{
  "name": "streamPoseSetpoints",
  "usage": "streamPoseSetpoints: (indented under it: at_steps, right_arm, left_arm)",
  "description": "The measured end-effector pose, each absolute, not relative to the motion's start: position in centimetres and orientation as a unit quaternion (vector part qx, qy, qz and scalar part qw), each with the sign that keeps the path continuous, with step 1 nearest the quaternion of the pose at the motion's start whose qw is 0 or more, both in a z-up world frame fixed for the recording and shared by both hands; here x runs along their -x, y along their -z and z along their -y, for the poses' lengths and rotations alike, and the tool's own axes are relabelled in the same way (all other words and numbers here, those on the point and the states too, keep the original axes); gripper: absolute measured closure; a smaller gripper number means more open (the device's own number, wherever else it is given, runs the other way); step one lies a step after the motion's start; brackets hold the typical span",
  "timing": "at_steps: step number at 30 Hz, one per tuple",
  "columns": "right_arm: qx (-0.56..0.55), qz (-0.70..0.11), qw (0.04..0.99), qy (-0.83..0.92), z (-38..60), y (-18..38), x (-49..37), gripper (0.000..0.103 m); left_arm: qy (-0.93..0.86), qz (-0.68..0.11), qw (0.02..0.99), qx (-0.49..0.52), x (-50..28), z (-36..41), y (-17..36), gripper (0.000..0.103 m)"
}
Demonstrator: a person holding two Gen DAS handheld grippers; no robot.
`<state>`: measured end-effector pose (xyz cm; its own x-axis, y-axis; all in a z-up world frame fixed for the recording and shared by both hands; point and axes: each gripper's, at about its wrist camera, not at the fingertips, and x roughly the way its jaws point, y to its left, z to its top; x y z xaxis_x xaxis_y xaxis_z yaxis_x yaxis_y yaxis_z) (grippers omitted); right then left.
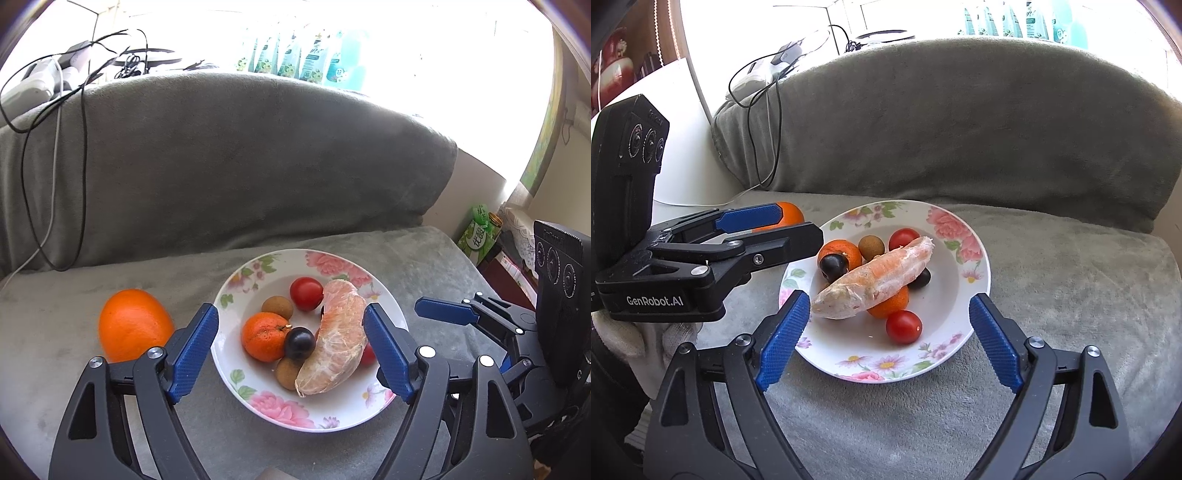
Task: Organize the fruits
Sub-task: 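Withdraw both open grippers from the plate toward the large orange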
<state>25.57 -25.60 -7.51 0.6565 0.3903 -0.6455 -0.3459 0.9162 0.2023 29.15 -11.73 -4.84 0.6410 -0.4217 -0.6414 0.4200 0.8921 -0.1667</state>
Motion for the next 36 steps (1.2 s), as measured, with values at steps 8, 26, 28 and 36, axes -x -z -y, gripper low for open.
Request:
streamPoseSetpoints:
  at_steps: [8,26,28,36]
  right_arm:
    - [-0.033,-0.362,0.909,-0.203,25.5,7.2,-25.8,0.013]
    - [-0.033,-0.359,0.909,-0.211,23.9,5.8,-26.8,0.012]
    - [-0.038,-0.359,0.908,-0.213,23.8,5.6,-27.1,0.012]
    - [-0.061,-0.362,0.900,-0.235,22.5,4.4,-28.9,0.012]
  left_arm:
    - [0.229,-0.353,0.907,0.008,-29.0,11.1,4.6,0.022]
    - [0.214,-0.339,0.916,0.027,-28.4,8.0,4.0,0.022]
    - [0.211,-0.338,0.917,0.030,-28.4,7.5,4.0,0.022]
    - [0.190,-0.335,0.922,0.041,-28.0,4.4,4.6,0.022]
